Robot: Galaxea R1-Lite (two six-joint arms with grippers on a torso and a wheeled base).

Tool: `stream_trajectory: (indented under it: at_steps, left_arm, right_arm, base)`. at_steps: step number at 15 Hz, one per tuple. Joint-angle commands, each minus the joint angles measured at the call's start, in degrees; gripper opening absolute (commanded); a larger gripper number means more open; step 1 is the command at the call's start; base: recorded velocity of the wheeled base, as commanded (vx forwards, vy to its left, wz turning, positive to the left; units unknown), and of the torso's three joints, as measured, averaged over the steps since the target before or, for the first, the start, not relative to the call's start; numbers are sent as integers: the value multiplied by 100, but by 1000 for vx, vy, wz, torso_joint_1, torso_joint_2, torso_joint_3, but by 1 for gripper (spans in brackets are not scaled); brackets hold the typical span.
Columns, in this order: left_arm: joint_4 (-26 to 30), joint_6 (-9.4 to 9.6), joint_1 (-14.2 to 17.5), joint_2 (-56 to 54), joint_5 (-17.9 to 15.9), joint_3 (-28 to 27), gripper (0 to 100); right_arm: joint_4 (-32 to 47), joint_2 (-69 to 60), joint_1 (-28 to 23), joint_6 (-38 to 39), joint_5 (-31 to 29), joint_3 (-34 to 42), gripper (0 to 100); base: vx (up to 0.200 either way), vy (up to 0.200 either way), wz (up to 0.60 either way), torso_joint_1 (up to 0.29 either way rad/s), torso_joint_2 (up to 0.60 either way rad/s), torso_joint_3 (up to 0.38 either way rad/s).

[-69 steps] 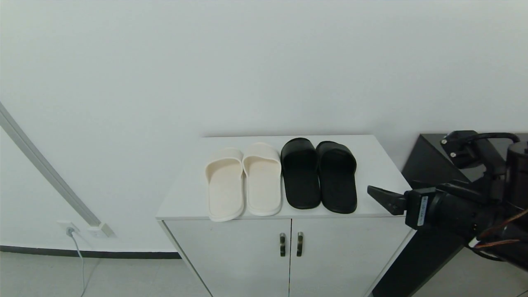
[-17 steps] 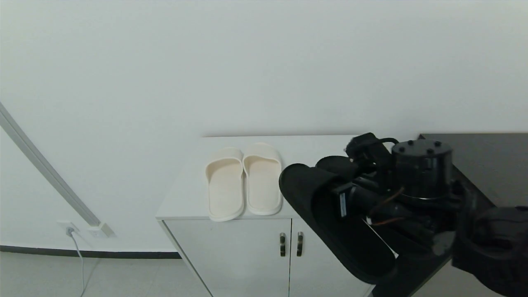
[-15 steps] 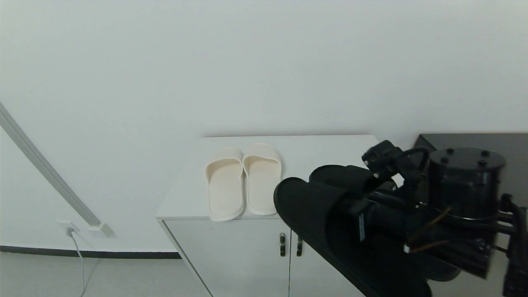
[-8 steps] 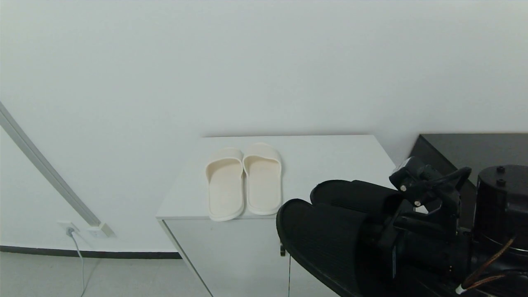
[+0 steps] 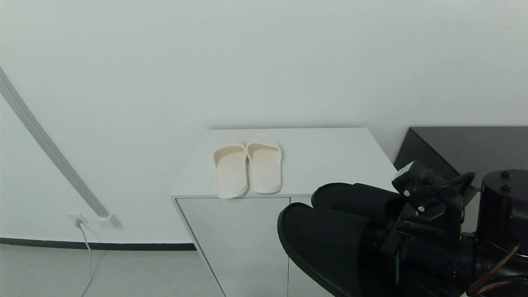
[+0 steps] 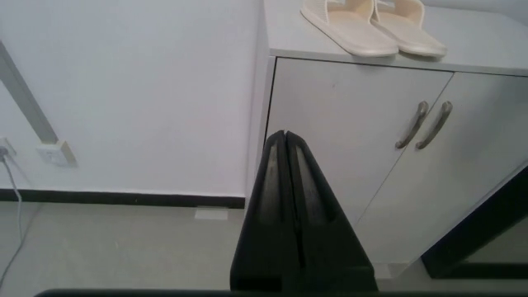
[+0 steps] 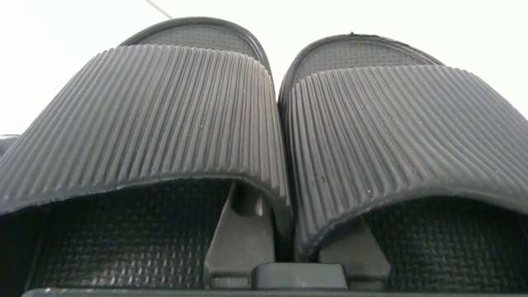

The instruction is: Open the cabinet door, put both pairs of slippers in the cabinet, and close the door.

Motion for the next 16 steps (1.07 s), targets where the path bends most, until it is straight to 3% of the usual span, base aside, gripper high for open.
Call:
stream_trajectory:
  at_steps: [1, 16]
  left_arm:
    - [-7, -4, 1, 0, 4, 2, 0]
    - [-7, -21, 1, 0, 4, 2, 0]
  right_arm:
    - [0, 21, -15, -5, -8, 52, 0]
    - [0, 118, 20, -75, 28, 210, 0]
  base:
    - [0, 0, 0, 0, 0, 0]
    - [0, 0, 0, -17, 40, 22]
